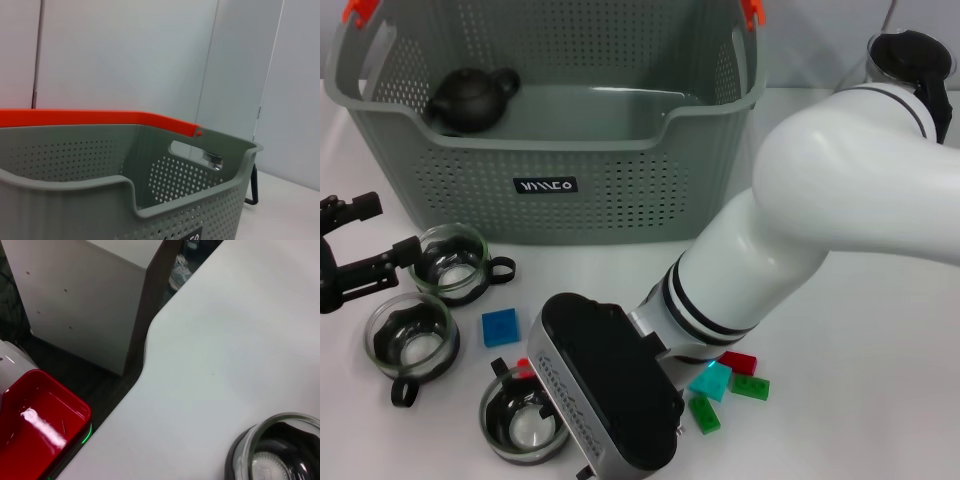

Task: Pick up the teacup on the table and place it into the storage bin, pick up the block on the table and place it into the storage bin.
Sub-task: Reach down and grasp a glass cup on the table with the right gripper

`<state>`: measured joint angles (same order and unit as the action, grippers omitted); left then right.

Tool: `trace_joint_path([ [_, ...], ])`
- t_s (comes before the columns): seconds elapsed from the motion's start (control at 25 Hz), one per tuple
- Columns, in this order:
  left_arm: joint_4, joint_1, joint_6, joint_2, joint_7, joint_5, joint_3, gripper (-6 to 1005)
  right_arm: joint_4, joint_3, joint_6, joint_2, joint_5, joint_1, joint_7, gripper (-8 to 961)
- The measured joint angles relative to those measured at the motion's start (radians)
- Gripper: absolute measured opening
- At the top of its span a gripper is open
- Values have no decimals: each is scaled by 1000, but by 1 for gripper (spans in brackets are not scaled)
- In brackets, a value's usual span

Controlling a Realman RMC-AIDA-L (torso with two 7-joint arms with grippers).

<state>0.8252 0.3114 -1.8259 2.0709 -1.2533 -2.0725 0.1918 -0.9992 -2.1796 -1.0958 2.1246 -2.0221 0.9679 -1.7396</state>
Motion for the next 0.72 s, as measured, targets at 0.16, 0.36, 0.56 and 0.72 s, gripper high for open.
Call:
trace_joint_path([
  [0.16,0,0,1,0,0,0,3,855,0,-6,7,0,1,0,3,749],
  [0.36,0,0,1,0,0,0,4,855,-3,-27,55,0,2,-4,-18,662],
  [0.56,-2,-2,0,0,0,0,3,855,-6,-41,74,0,-3,-6,-27,526],
  [0.72,-3,-2,-3,1,0,0,1,855,-6,-41,71,0,-4,-4,-30,359],
])
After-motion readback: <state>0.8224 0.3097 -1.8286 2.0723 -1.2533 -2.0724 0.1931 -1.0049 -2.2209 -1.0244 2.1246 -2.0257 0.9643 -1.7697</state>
